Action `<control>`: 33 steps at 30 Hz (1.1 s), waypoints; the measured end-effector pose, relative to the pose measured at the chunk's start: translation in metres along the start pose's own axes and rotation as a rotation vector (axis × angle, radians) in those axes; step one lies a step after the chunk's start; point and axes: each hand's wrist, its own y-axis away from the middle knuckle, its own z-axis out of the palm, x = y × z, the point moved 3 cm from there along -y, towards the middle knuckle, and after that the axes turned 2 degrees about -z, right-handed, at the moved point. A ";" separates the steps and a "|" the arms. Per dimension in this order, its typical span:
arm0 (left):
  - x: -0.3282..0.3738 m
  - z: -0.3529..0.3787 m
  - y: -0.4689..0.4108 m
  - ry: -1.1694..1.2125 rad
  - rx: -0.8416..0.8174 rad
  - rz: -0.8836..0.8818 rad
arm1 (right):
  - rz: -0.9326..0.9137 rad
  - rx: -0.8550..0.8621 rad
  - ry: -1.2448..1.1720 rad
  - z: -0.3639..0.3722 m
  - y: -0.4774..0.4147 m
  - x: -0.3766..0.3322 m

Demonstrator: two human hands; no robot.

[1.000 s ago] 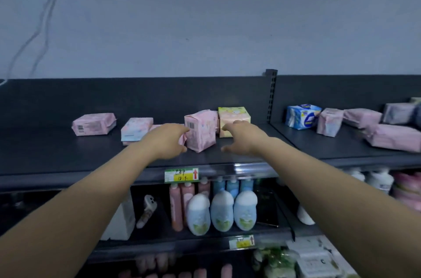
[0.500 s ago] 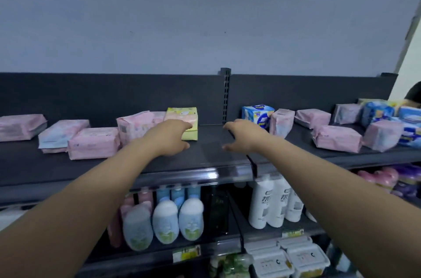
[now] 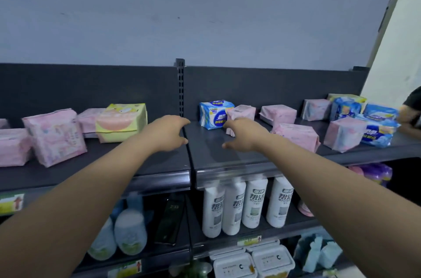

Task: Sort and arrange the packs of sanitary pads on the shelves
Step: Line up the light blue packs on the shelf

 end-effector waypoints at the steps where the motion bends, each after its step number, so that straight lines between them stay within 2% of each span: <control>1: 0.005 0.001 -0.008 -0.005 0.000 0.002 | 0.005 0.004 -0.003 0.000 -0.003 0.009; 12: 0.029 0.020 -0.111 -0.017 -0.012 -0.009 | 0.033 0.006 0.017 0.002 -0.061 0.090; 22: 0.025 0.050 -0.184 -0.090 -0.126 -0.075 | 0.002 -0.004 -0.015 0.004 -0.129 0.134; 26: 0.025 0.054 -0.199 -0.047 -0.013 -0.127 | -0.047 -0.043 -0.067 0.009 -0.141 0.144; 30: 0.035 0.057 -0.208 -0.183 0.081 -0.221 | -0.110 -0.065 -0.105 0.011 -0.145 0.159; 33: 0.047 0.048 -0.211 -0.201 0.271 -0.319 | -0.134 -0.057 -0.123 0.009 -0.143 0.182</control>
